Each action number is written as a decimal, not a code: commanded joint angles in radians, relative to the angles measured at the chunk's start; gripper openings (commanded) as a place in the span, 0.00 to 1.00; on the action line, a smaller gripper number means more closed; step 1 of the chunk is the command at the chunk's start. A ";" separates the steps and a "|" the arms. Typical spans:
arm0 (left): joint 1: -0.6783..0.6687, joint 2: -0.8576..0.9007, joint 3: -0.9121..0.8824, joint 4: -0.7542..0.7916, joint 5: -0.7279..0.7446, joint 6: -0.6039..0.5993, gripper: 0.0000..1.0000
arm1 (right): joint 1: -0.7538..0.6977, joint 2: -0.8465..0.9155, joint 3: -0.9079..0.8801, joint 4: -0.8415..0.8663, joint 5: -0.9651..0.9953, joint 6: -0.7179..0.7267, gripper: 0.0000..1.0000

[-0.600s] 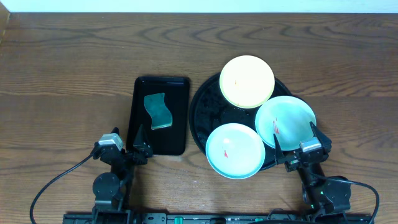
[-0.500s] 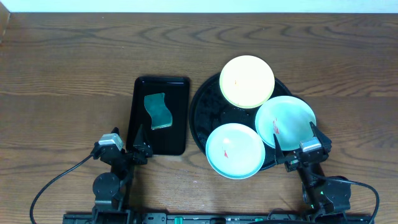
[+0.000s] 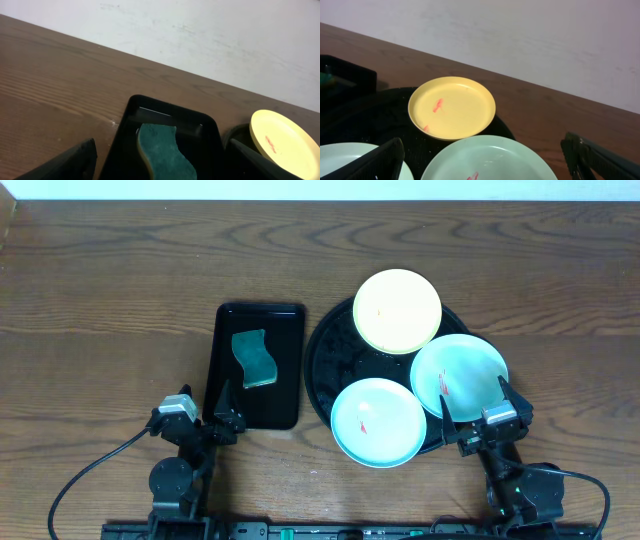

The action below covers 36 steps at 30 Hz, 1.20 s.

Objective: Clean dirty plates on tray and stack at the side

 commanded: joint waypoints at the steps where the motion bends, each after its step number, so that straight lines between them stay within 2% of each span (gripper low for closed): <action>1: 0.005 0.003 -0.007 -0.049 -0.020 0.014 0.82 | 0.010 -0.004 -0.003 -0.001 0.005 -0.006 0.99; 26: 0.005 0.003 -0.007 -0.048 -0.021 0.014 0.82 | 0.010 -0.004 -0.003 -0.001 0.005 -0.006 0.99; 30: 0.005 0.003 -0.007 0.021 -0.030 0.016 0.83 | 0.009 -0.004 -0.003 0.084 0.006 -0.007 0.99; 33: 0.005 0.003 -0.007 0.045 -0.030 0.015 0.82 | 0.009 -0.004 -0.003 0.063 0.005 -0.006 0.99; 36: 0.005 0.003 -0.007 0.066 -0.030 -0.006 0.82 | 0.009 -0.004 -0.003 0.113 -0.005 0.000 0.99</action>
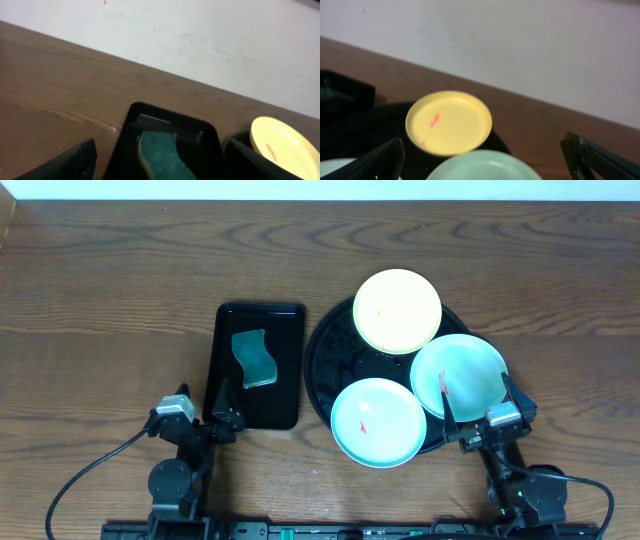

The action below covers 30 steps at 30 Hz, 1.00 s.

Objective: Clean dirty plates on tray and stack at the side

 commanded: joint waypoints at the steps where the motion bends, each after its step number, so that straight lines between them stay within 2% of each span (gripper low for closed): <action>1: 0.005 0.002 -0.007 0.027 -0.011 -0.005 0.82 | 0.009 -0.005 -0.001 0.020 -0.020 0.009 0.99; 5: 0.005 0.002 -0.004 0.080 0.043 -0.005 0.83 | 0.010 -0.005 -0.001 0.047 -0.134 0.019 0.99; 8: 0.005 0.004 0.024 0.086 0.103 -0.005 0.82 | 0.009 -0.005 0.010 0.087 -0.144 0.158 0.99; 11: 0.005 0.038 0.090 0.057 0.150 -0.005 0.82 | 0.009 0.010 0.070 0.076 -0.145 0.197 0.99; 15: 0.005 0.178 0.277 -0.118 0.151 -0.004 0.83 | 0.009 0.122 0.232 -0.006 -0.169 0.203 0.99; 18: 0.005 0.356 0.480 -0.281 0.151 -0.004 0.83 | 0.009 0.275 0.396 -0.079 -0.231 0.188 0.99; 20: 0.005 0.505 0.651 -0.403 0.151 -0.001 0.83 | 0.009 0.452 0.579 -0.199 -0.234 0.188 0.99; 25: 0.005 0.788 0.977 -0.695 0.150 -0.001 0.82 | 0.009 0.768 0.916 -0.474 -0.234 0.233 0.99; 30: 0.005 1.005 1.165 -0.893 0.151 -0.001 0.82 | 0.009 1.065 1.229 -0.760 -0.234 0.278 0.99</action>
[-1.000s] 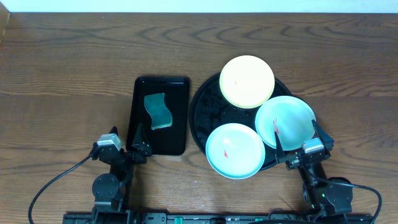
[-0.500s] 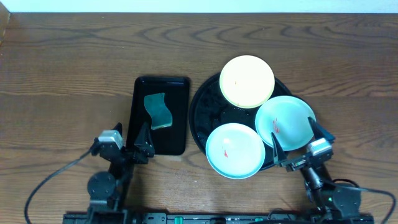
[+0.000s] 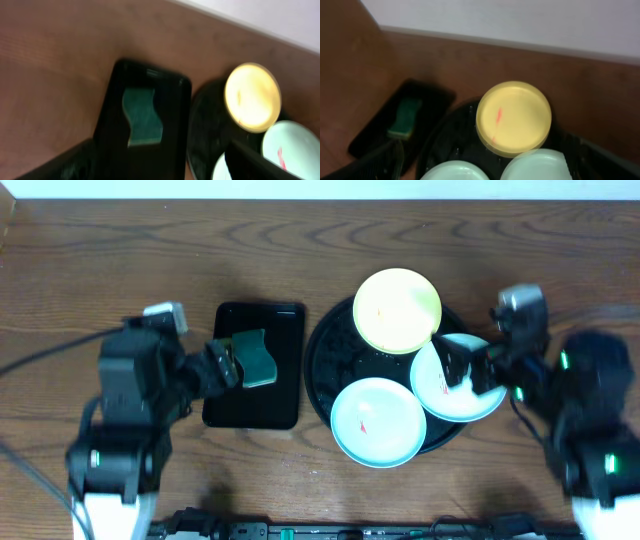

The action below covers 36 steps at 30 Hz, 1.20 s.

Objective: Clean dirty plates on tray and stack at the side

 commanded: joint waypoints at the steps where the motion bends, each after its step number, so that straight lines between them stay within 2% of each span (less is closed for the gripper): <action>1: 0.005 0.109 0.081 -0.053 0.006 0.002 0.83 | 0.006 0.160 0.168 -0.109 -0.006 0.037 0.99; 5: 0.005 0.177 0.081 -0.091 0.129 -0.015 0.83 | 0.006 0.275 0.246 -0.148 -0.024 0.054 0.99; 8: -0.002 0.229 0.081 -0.087 0.146 -0.013 0.83 | 0.006 0.315 0.246 -0.166 -0.096 0.072 0.99; 13: -0.056 0.357 0.076 -0.098 0.047 -0.014 0.79 | 0.006 0.337 0.246 -0.163 -0.165 0.072 0.99; 14: -0.074 0.390 0.076 -0.096 0.005 -0.018 0.78 | 0.006 0.337 0.246 -0.161 -0.165 0.072 0.93; 18: -0.124 0.532 0.076 -0.062 -0.137 -0.114 0.78 | 0.006 0.337 0.246 -0.162 -0.165 0.072 0.91; 24: -0.112 0.755 0.076 0.057 -0.137 -0.230 0.62 | 0.006 0.337 0.246 -0.177 -0.165 0.072 0.86; 30: -0.108 0.925 0.076 0.159 -0.131 -0.227 0.49 | 0.006 0.337 0.246 -0.180 -0.165 0.072 0.84; 34: -0.108 0.996 0.076 0.195 -0.130 -0.187 0.35 | 0.006 0.337 0.246 -0.180 -0.165 0.072 0.83; 36: -0.108 1.019 0.076 0.206 -0.130 -0.135 0.19 | 0.006 0.337 0.246 -0.180 -0.165 0.072 0.83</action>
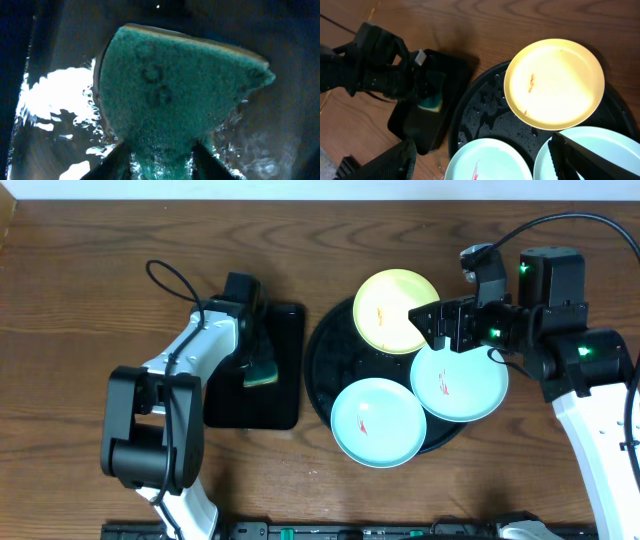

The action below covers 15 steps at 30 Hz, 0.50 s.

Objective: Clean dirty plates on tray and stack at the side

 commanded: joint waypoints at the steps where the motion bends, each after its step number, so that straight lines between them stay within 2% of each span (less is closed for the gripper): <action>1: 0.004 0.077 0.002 0.018 -0.025 0.082 0.08 | 0.006 -0.004 0.020 -0.001 -0.011 0.004 0.82; 3: 0.004 0.080 0.002 0.014 -0.025 0.118 0.08 | 0.006 -0.004 0.020 -0.002 -0.012 0.004 0.81; 9: 0.004 0.003 0.035 -0.041 -0.024 0.123 0.09 | 0.006 -0.004 0.020 0.000 -0.011 0.004 0.78; 10: 0.004 -0.020 0.042 -0.050 -0.024 0.123 0.25 | 0.006 -0.004 0.020 0.000 -0.011 0.004 0.78; 12: 0.004 -0.068 0.044 -0.066 -0.025 0.123 0.44 | 0.006 -0.004 0.020 0.000 -0.011 0.004 0.78; 13: 0.004 -0.087 0.044 -0.073 -0.025 0.123 0.51 | 0.006 -0.004 0.020 -0.001 -0.011 0.004 0.78; 15: 0.003 -0.118 0.043 -0.098 -0.024 0.123 0.54 | 0.006 -0.004 0.020 -0.001 -0.011 0.004 0.77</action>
